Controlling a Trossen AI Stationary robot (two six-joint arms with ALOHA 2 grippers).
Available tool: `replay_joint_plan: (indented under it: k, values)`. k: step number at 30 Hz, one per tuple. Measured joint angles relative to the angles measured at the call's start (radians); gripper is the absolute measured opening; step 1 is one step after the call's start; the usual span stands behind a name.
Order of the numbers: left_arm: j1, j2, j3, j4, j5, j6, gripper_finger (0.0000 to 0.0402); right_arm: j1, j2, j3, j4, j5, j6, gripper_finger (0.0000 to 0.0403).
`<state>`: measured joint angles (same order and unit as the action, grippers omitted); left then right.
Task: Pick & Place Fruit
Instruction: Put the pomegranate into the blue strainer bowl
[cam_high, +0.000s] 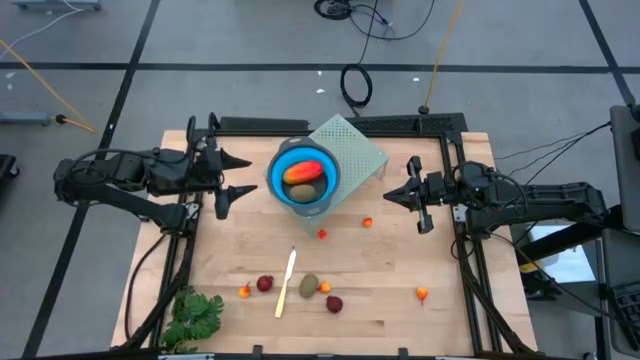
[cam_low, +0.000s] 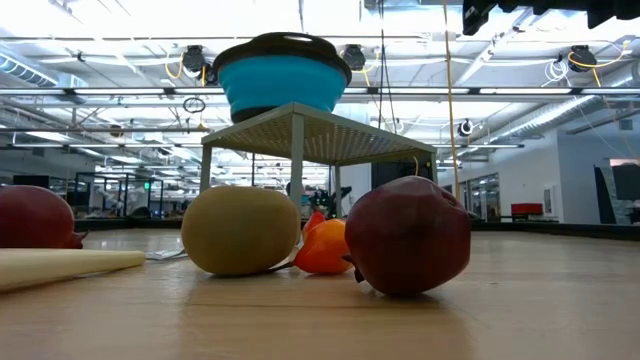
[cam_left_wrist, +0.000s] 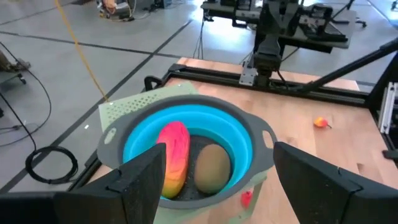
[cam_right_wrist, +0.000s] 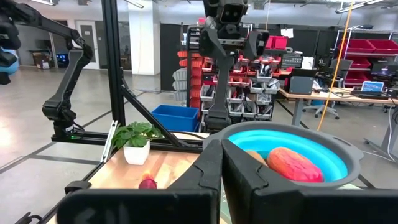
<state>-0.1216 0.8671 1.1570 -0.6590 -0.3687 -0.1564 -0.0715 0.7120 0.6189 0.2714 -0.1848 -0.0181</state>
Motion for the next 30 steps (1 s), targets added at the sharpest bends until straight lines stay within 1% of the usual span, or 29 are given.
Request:
replay_joint_plan:
  k: [4, 12, 15, 21, 24, 30]
  values:
    - [-0.015, -0.006, -0.058, 0.046, 0.001, -0.04, 0.0296, 0.0, 0.0, 0.0, 0.0, 0.0, 0.0, 0.0003]
    - [-0.077, -0.005, -0.229, 0.186, 0.001, -0.151, 0.0296, 0.0, 0.0, 0.0, -0.001, 0.0, 0.0, 0.0004]
    - [-0.115, -0.004, -0.294, 0.223, 0.002, -0.209, 0.0296, 0.0, 0.0, 0.0, -0.001, 0.0, 0.0, 0.0004]
    - [-0.209, -0.004, -0.404, 0.357, 0.0, -0.316, 0.0296, 0.0, 0.0, 0.0, -0.001, 0.0, 0.0, 0.0004]
    - [-0.261, -0.004, -0.448, 0.42, -0.025, -0.361, 0.0296, 0.0, 0.0, 0.0, -0.001, 0.0, 0.0, 0.0004]
    - [-0.361, -0.004, -0.495, 0.426, -0.09, -0.494, 0.0296, 0.0, 0.0, 0.0, -0.001, 0.0, 0.0, 0.0004]
